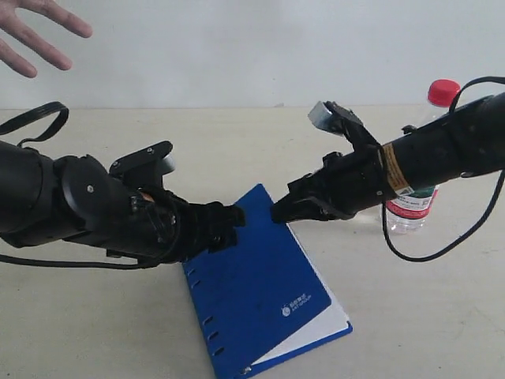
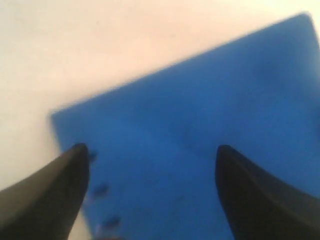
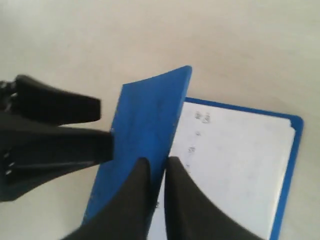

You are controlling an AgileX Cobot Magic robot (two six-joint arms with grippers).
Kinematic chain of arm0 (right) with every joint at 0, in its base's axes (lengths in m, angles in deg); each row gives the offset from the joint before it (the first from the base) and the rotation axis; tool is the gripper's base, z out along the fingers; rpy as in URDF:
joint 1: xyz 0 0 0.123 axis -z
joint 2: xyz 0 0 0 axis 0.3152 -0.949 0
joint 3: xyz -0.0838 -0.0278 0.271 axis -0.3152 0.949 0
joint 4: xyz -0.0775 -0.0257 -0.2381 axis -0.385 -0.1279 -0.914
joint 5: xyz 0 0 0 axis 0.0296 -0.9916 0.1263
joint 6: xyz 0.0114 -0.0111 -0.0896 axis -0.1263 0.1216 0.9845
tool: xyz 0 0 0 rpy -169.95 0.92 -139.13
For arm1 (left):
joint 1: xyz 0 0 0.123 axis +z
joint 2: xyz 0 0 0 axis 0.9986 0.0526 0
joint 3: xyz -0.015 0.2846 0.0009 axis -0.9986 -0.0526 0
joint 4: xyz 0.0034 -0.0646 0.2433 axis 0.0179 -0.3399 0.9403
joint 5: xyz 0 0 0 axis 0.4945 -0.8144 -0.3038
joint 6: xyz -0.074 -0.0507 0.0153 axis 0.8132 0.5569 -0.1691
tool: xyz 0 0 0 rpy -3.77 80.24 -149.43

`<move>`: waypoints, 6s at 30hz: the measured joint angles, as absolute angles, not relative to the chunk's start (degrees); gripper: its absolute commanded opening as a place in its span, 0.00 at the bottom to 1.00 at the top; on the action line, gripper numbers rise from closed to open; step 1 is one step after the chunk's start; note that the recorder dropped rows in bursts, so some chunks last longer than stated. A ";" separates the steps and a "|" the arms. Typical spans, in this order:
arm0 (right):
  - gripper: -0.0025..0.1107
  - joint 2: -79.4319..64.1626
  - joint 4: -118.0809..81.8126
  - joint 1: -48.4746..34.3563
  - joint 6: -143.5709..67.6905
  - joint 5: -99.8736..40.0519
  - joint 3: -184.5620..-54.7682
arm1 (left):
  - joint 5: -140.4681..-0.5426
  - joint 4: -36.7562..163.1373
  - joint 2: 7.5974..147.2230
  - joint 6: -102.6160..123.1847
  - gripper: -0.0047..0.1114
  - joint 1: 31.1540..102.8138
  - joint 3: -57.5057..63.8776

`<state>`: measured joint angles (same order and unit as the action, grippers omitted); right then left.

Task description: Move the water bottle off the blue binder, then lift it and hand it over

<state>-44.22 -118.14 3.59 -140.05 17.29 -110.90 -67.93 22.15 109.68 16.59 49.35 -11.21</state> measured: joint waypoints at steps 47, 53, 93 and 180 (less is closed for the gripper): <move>0.49 -7.86 -116.86 2.36 -143.00 -8.03 -76.31 | -66.69 22.03 108.73 16.59 0.59 49.35 -10.90; 0.48 -23.97 -113.19 2.36 -141.56 -8.38 -85.76 | -66.80 20.62 110.46 16.59 0.59 49.35 -10.90; 0.48 -44.10 -113.97 2.36 -134.24 17.98 -97.44 | -66.23 20.38 110.74 15.16 0.59 49.35 -10.90; 0.02 -54.13 -108.92 3.21 -122.61 32.89 -96.72 | -56.59 -19.92 116.71 -31.89 0.59 51.19 -7.30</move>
